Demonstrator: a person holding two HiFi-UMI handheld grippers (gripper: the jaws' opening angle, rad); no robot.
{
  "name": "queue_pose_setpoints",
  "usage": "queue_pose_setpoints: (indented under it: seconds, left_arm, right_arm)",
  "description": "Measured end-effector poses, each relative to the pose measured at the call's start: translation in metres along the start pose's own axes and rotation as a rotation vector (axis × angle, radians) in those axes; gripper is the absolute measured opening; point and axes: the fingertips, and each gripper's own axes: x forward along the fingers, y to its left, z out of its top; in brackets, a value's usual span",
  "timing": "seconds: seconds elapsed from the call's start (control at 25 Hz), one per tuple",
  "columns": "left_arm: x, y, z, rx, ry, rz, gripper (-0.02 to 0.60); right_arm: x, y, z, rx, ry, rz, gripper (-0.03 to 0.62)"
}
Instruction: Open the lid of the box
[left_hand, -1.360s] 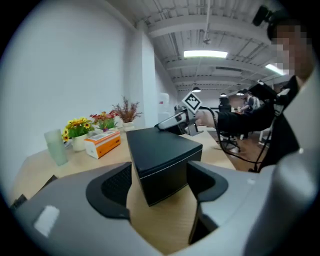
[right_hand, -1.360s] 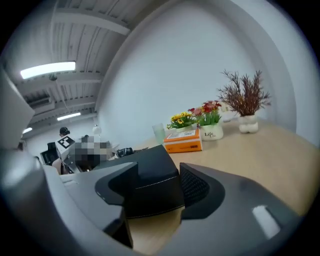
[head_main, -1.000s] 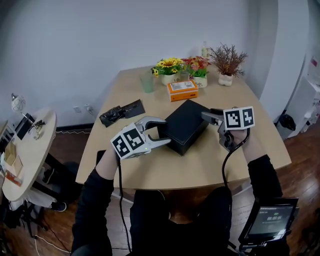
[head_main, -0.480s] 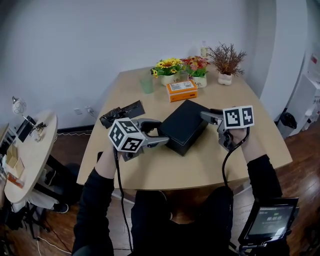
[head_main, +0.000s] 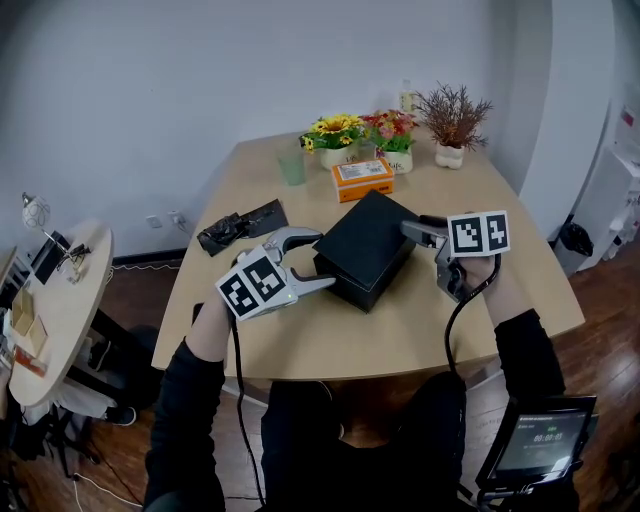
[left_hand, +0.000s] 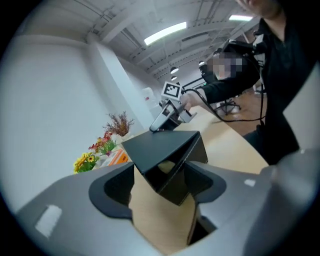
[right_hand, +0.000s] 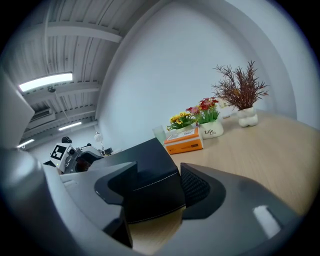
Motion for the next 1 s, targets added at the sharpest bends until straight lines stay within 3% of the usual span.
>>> queue_pose_setpoints:
  seconds: [0.16, 0.28, 0.44, 0.6, 0.68, 0.76, 0.88, 1.0]
  left_arm:
    - [-0.024, 0.005, 0.059, -0.194, -0.294, -0.057, 0.301]
    - [-0.028, -0.001, 0.100, -0.224, -0.427, -0.057, 0.299]
    - [-0.011, -0.022, 0.139, -0.088, -0.414, -0.012, 0.288]
    - [0.018, -0.050, 0.149, 0.116, -0.290, 0.082, 0.224]
    - [0.029, -0.065, 0.143, 0.172, -0.228, 0.112, 0.215]
    - [0.030, -0.081, 0.139, 0.142, -0.212, 0.108, 0.222]
    - [0.004, -0.095, 0.147, -0.022, -0.328, 0.096, 0.222]
    - [-0.031, -0.082, 0.146, -0.147, -0.443, 0.200, 0.222]
  right_arm:
    - [-0.007, 0.000, 0.008, -0.026, -0.055, -0.025, 0.290]
    - [-0.024, -0.006, 0.016, -0.131, -0.089, -0.131, 0.311]
    - [-0.085, -0.008, 0.041, -0.243, -0.270, -0.297, 0.311]
    - [-0.159, -0.014, 0.068, -0.262, -0.461, -0.440, 0.305]
    - [-0.189, -0.008, 0.083, -0.270, -0.533, -0.467, 0.297]
    - [-0.214, 0.007, 0.097, -0.287, -0.605, -0.468, 0.285]
    - [-0.232, 0.040, 0.110, -0.338, -0.672, -0.433, 0.276]
    - [-0.222, 0.069, 0.110, -0.378, -0.677, -0.379, 0.276]
